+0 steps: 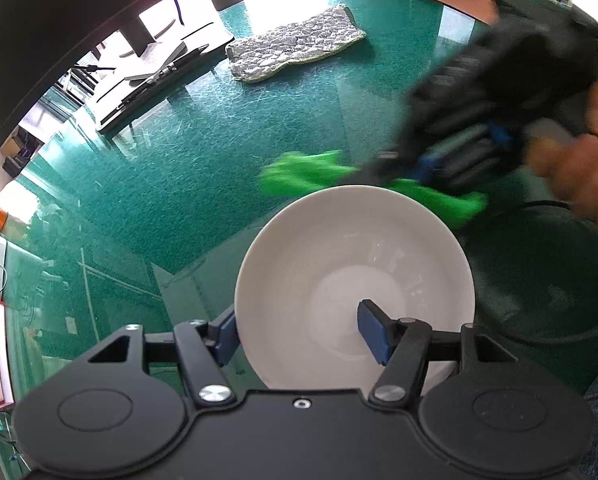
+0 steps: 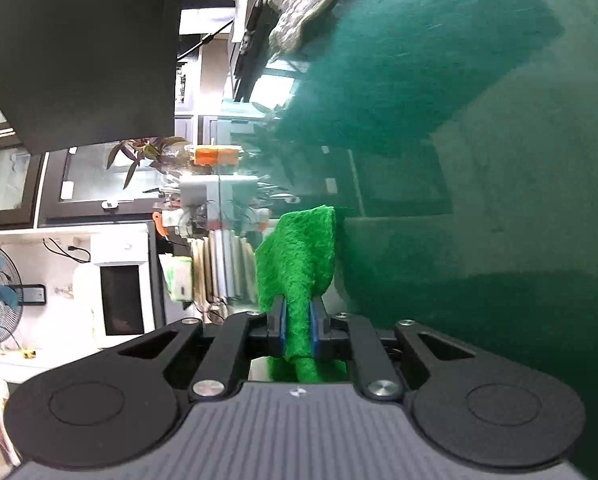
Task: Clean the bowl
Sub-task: 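Rub the cloth back and forth along the bowl rim with the right gripper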
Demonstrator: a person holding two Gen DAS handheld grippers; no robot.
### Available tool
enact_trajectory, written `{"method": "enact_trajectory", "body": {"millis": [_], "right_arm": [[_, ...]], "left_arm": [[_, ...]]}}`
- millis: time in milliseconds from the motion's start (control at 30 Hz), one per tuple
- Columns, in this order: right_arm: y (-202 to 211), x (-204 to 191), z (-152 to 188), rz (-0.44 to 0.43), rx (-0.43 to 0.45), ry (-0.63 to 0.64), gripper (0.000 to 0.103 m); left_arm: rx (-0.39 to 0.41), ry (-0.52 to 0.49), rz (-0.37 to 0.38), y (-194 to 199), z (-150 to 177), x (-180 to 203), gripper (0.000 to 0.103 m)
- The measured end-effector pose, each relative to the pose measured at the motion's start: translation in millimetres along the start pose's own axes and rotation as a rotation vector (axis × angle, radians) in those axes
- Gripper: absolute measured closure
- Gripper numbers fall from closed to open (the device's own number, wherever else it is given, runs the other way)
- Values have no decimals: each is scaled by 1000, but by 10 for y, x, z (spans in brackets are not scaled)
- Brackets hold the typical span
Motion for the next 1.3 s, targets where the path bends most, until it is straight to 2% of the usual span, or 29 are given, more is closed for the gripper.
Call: {"method": "enact_trajectory", "body": {"millis": [133,233,400,500,600,800,933,1033,1067,1200,1300], "right_arm": [[-26,-44,21,15,1,35,90],[266,63,42,6,12,-8,90],[593,203,242,17,-49,-20,90],[596,243,278,21,-52,-50,94],[446,179,127,9,-3,-55,92],[-53,-29,18,-1,-15,-12,90],[61,-7,40,6,-2,-8,90],[230,69,43,7,9,-24,90],[365,118,90,7,2,-35,90],[479,188,162,6,6,-65,90],[502,220,134,-5,41,-103,89]], "left_arm": [[2,-2,1,-5,-9,-3,40],[5,1,6,-11,-13,-4,39],[8,7,11,-23,-26,-5,38],[9,9,10,-21,-25,-4,39],[11,11,6,-19,-21,-7,39],[12,5,16,-17,-17,-10,39],[20,-21,43,-24,-27,-8,40],[36,-33,53,-55,-59,-38,54],[47,-50,52,-83,-90,-67,54],[46,-75,89,-167,-183,-120,54],[23,-49,83,-171,-200,-147,53]]}}
Point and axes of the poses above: each gripper's, at about its wrist camera, not at the fingertips, and y roughly against the way its jaws point, x to its right, z to its underside, the point moved 7 cm from there along -y, roughly the way its jaws point, and after that the axes turned 13 degrees about x, right-handed, at the moved point
